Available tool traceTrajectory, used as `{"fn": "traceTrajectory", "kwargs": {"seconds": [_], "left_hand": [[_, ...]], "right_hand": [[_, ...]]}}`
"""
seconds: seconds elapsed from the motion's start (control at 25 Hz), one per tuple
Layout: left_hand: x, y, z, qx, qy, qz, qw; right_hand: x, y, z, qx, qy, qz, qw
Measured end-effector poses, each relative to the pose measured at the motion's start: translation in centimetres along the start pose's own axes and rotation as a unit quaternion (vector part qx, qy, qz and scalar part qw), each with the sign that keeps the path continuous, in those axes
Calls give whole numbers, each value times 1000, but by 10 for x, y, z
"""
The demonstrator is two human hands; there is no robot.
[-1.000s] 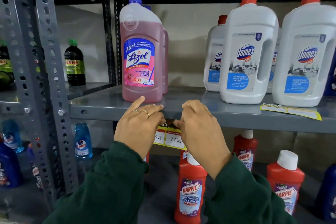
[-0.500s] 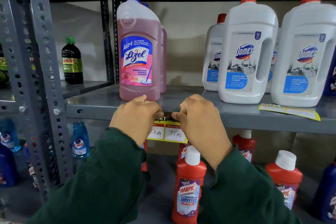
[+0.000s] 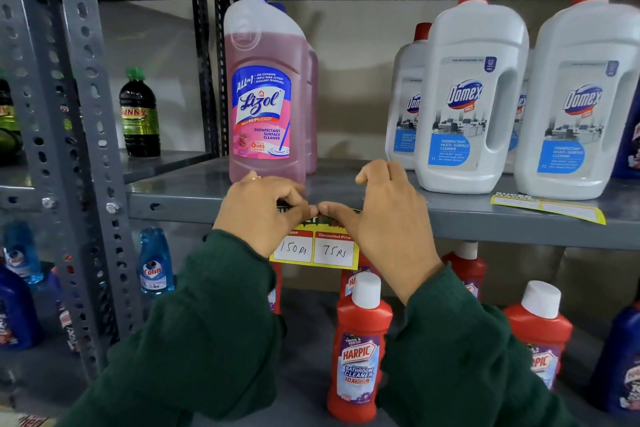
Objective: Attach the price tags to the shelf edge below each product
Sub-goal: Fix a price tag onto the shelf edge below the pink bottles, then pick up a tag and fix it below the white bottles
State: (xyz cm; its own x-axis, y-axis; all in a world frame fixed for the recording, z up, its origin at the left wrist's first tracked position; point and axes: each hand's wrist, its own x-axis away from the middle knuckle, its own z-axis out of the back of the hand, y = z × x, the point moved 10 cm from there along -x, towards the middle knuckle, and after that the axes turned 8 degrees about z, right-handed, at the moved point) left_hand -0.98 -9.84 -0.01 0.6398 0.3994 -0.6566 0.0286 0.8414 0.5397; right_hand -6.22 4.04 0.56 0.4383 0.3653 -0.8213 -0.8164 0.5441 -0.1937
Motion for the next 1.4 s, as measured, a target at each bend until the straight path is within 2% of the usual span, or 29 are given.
{"fn": "traceTrajectory", "kwargs": {"seconds": [0.2,0.32,0.4,0.52,0.72,0.84,1.08,1.2,1.28,1.4], "left_hand": [[1,-9,1,33,15,21,999],[1,-4,2,-3,44,-15,999],[-1,-11,6,-29,75,-5,997],[-3,-33,13,-26,87,46,995],[-4,-43,17,4,81,43,996],[4,-38,18,-48,117,47,991],[25,-26,12,-134,170,-13,976],[33,-15,7,-198,180,-2,963],[35,3,-1,-218,176,-2,960],[37,61,-37,-217,148,-96,960]], "right_hand": [[-1,4,-2,8,7,2,1000],[-2,8,-1,-16,6,-8,1000],[-3,13,1,-43,1,-19,999],[-5,18,2,-62,-22,-15,998],[-6,21,6,-73,-64,-11,995],[-8,22,4,-94,-84,-10,992],[-10,22,3,-129,-105,3,986],[-5,28,18,-164,-101,9,981],[-2,48,46,-101,-53,25,993],[6,95,93,131,-22,4,991]]}}
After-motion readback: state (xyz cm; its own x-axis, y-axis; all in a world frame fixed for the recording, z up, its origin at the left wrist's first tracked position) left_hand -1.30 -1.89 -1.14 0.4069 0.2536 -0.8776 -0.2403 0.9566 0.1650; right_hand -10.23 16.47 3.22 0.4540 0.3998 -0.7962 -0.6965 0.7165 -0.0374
